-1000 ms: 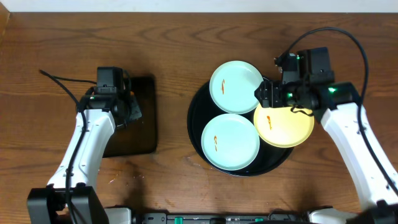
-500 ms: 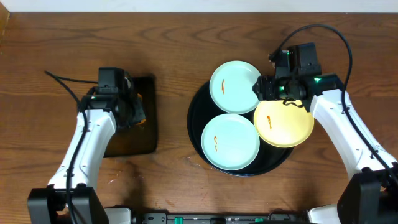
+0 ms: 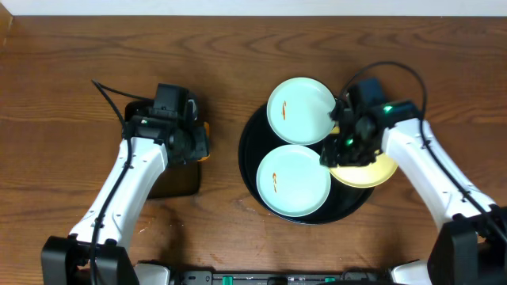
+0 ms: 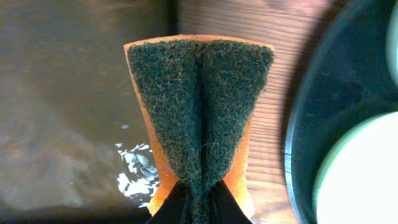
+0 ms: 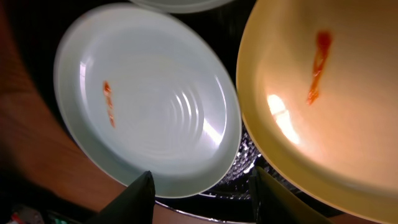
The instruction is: Clean dirty plates on tray and stack at the side
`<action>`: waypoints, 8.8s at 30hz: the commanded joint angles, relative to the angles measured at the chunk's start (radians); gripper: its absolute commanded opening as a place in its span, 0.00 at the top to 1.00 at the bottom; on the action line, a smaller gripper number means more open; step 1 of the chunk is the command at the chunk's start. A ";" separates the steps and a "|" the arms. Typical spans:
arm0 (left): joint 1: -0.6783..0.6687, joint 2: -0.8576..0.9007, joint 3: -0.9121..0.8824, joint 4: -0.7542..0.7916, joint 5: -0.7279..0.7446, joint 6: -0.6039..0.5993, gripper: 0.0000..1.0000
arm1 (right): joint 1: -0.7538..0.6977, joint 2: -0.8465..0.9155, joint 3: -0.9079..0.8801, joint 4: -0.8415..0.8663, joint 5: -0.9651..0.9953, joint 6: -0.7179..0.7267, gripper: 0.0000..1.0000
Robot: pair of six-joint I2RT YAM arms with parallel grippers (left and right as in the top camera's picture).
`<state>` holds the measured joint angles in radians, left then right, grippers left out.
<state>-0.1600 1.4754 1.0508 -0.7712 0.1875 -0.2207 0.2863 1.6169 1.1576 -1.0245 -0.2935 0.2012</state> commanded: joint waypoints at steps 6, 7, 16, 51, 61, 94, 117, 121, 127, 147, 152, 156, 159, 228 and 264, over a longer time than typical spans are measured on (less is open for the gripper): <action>-0.071 -0.023 0.053 -0.014 0.202 -0.060 0.93 | 0.029 0.005 -0.221 0.188 0.068 0.120 0.56; -0.087 -0.023 0.053 -0.014 0.202 -0.073 0.93 | 0.029 0.005 -0.238 0.208 0.065 0.120 0.57; -0.218 -0.022 0.053 -0.009 0.202 -0.186 0.93 | 0.029 0.005 -0.338 0.352 0.001 0.117 0.73; -0.528 0.194 0.053 0.154 0.161 -0.455 0.93 | 0.020 0.005 -0.425 0.519 0.261 0.348 0.99; -0.592 0.359 0.053 0.275 0.128 -0.447 0.93 | 0.018 0.005 -0.425 0.515 0.259 0.359 0.99; -0.550 0.321 0.233 0.022 -0.495 -0.438 0.93 | 0.018 0.005 -0.425 0.484 0.267 0.359 0.99; 0.119 -0.034 0.077 -0.119 -0.205 -0.195 0.93 | 0.018 0.005 -0.425 0.507 0.215 0.230 0.99; 0.200 0.035 0.016 -0.052 -0.169 -0.172 0.93 | 0.018 0.005 -0.425 0.509 0.214 0.228 0.99; 0.222 0.137 0.000 -0.027 -0.168 -0.154 0.91 | 0.018 0.005 -0.425 0.513 0.214 0.228 0.99; 0.115 0.010 0.054 -0.038 0.172 -0.086 0.53 | 0.018 0.005 -0.425 0.518 0.206 0.204 0.99; -0.089 0.052 0.050 0.027 0.172 -0.082 0.50 | 0.018 0.005 -0.425 0.524 0.138 0.118 0.99; -0.199 0.114 0.050 0.101 0.172 -0.082 0.51 | 0.018 0.005 -0.425 0.525 0.101 0.089 0.99; -0.249 0.178 0.050 0.145 0.176 -0.083 0.51 | 0.018 0.005 -0.425 0.528 0.101 0.090 0.99; -0.256 0.431 0.049 0.353 0.613 0.134 0.88 | -0.188 0.004 -0.418 0.553 -0.638 -0.164 0.99; 0.509 -0.278 0.096 -0.193 0.324 0.077 0.46 | 0.436 0.018 -0.052 1.135 0.131 0.427 0.99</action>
<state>0.3443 1.2030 1.1324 -0.9520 0.5201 -0.1249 0.6430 1.6184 1.0809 0.0700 -0.4046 0.5922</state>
